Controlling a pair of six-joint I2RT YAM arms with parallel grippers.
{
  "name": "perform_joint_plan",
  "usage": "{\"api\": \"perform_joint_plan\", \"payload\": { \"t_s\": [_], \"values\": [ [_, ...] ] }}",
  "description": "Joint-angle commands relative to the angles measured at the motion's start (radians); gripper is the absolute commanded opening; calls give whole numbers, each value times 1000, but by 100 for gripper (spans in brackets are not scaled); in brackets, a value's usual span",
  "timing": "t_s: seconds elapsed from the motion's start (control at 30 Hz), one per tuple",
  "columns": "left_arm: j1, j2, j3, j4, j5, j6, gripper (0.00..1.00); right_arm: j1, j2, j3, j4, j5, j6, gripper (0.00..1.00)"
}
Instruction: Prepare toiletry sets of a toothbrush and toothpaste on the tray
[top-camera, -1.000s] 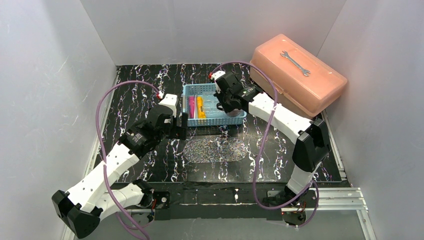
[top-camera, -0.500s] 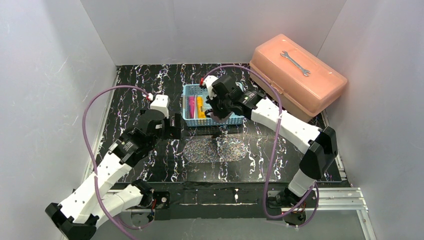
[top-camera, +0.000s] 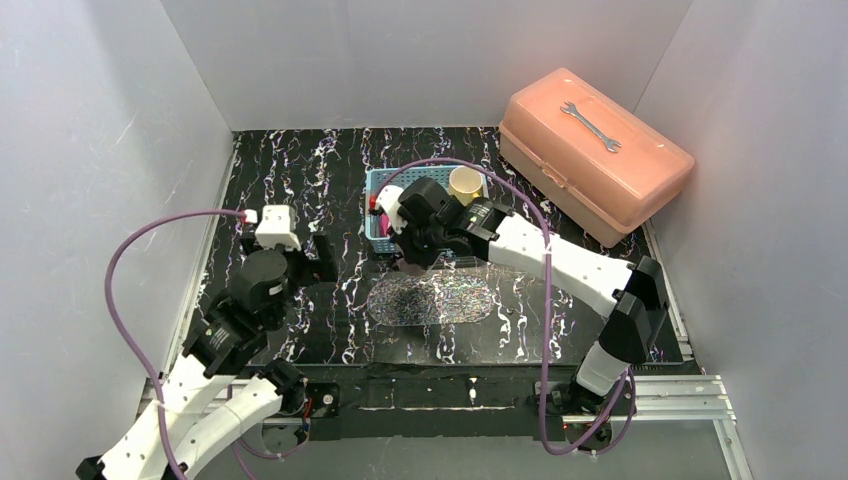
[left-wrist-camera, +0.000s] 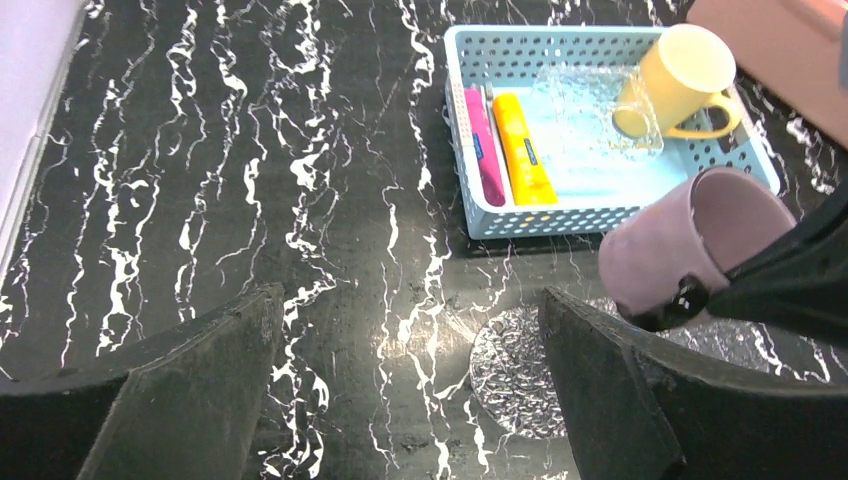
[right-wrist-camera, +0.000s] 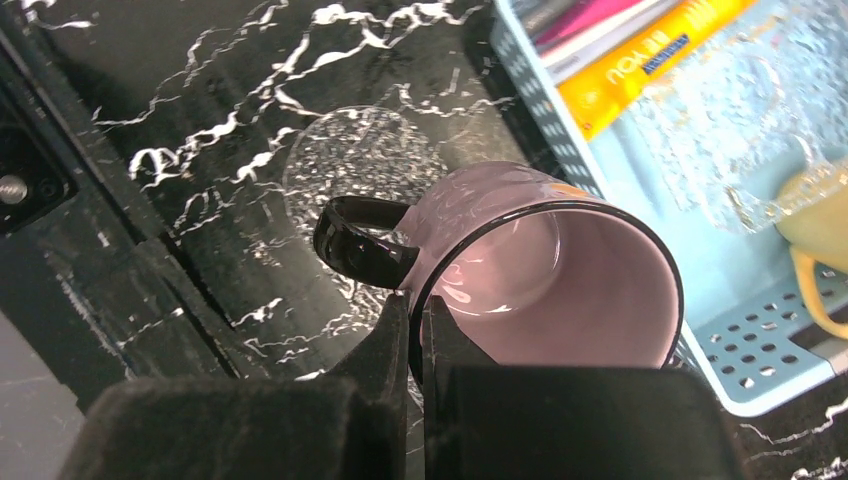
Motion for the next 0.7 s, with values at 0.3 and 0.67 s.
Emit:
{"api": "perform_joint_plan", "payload": {
  "t_s": [0.3, 0.67],
  "values": [
    [7, -185, -64, 86, -148, 13, 98, 142, 72, 3, 92, -18, -80, 1],
    [7, -213, -67, 88, -182, 13, 98, 210, 199, 64, 80, 12, -127, 1]
  ]
}}
